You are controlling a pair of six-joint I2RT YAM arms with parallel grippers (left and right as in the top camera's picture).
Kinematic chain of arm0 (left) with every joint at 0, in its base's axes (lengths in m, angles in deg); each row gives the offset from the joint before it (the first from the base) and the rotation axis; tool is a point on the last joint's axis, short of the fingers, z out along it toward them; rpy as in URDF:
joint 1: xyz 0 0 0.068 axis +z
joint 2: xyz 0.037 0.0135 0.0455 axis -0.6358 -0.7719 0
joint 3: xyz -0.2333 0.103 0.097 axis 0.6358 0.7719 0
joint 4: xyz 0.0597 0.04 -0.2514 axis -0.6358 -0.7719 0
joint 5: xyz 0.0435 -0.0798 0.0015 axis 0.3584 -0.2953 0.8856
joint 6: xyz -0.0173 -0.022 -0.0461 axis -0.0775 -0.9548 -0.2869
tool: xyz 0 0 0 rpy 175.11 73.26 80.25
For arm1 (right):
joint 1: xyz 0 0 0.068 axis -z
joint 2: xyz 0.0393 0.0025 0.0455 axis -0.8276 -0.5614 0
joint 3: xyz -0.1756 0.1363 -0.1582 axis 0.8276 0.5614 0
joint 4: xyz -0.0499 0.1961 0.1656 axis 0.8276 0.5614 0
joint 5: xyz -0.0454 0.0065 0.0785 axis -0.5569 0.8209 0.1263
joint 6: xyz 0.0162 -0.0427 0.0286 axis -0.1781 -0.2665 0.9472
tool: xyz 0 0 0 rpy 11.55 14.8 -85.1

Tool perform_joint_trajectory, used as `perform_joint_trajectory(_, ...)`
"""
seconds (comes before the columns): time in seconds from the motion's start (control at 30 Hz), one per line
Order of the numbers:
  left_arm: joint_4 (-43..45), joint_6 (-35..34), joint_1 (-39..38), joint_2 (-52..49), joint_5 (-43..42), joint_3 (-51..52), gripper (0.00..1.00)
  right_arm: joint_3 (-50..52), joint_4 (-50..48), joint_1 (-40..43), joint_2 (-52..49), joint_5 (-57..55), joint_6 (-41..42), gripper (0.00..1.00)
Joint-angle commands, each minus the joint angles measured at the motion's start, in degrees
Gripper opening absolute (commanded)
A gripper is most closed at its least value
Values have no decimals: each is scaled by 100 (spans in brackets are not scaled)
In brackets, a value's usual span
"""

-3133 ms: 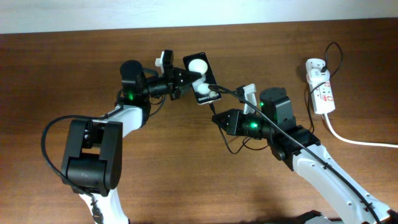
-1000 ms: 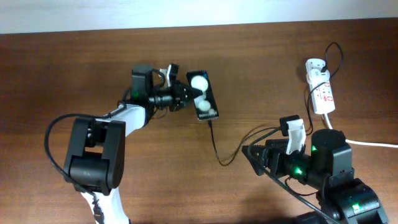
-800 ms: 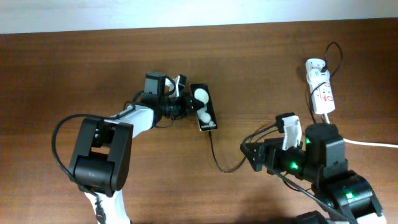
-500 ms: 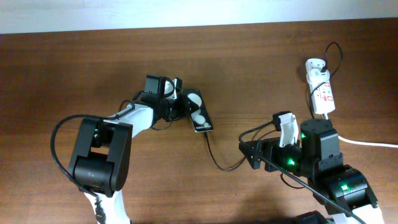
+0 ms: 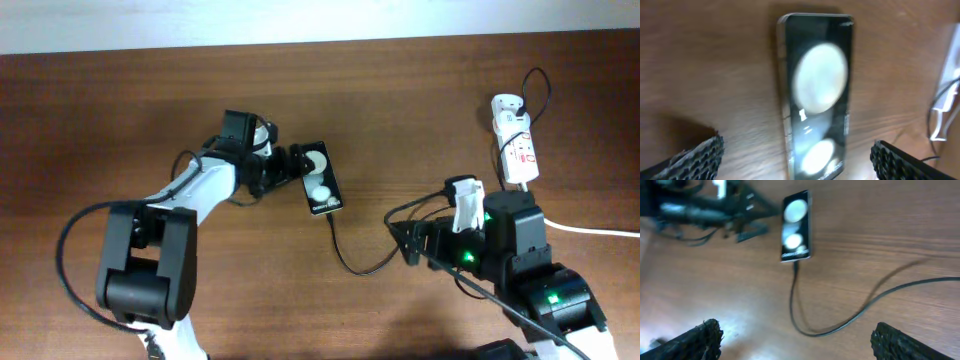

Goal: Plug charger to phone and switch on socket

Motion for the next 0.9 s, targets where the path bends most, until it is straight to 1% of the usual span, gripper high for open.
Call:
perform_joint_trajectory(0.0,-684,831,61,433,688,-358,99,-739,142,599,-452,-286,-92,99)
perform_joint_trajectory(0.03,-1008,1143,55,776,758,-667,99,-1320,382,1082,-901,-31,-411,99)
perform_joint_trajectory(0.1,-1495,1495,26,1231,951,-1067,99,-2131,824,1703,-1547,107,-669,99)
perform_joint_trajectory(0.17,-1797,1923,-81,1657,1156,-1274,99,-2949,1224,2347,-2260,103,-706,99)
perform_joint_trajectory(0.23,-1878,2363,-302,2081,1307,-1279,99,-3694,1394,2973,-3016,107,-706,99)
perform_joint_trajectory(0.27,-1919,2496,-411,2210,1373,-1281,99,-3978,1392,3230,-3379,107,-702,94)
perform_joint_trajectory(0.3,-1950,2575,-507,2288,1436,-1279,98,-4120,1392,3370,-3587,107,-702,87)
perform_joint_trajectory(0.37,-2004,2634,-680,2334,1432,-1279,99,-4336,1342,3797,-4122,107,-675,56)
perform_joint_trajectory(0.4,-2028,2634,-726,2332,1443,-1279,99,-4341,1239,3980,-4330,105,-649,35)
perform_joint_trajectory(0.43,-2039,2634,-745,2332,1456,-1279,99,-4341,1104,4216,-4612,188,-588,19)
perform_joint_trajectory(0.5,-2037,2634,-745,2332,1475,-1279,99,-4341,855,4487,-5077,590,-577,4)
perform_joint_trajectory(0.57,-2039,2634,-745,2332,1563,-1279,99,-4341,514,4649,-5643,881,-570,4)
perform_joint_trajectory(0.63,-2035,2632,-745,2332,1561,-1279,99,-4341,179,4682,-6065,876,-531,4)
perform_joint_trajectory(0.87,-2031,2629,-745,2332,1561,-1279,99,-4341,-973,4680,-7145,879,-356,4)
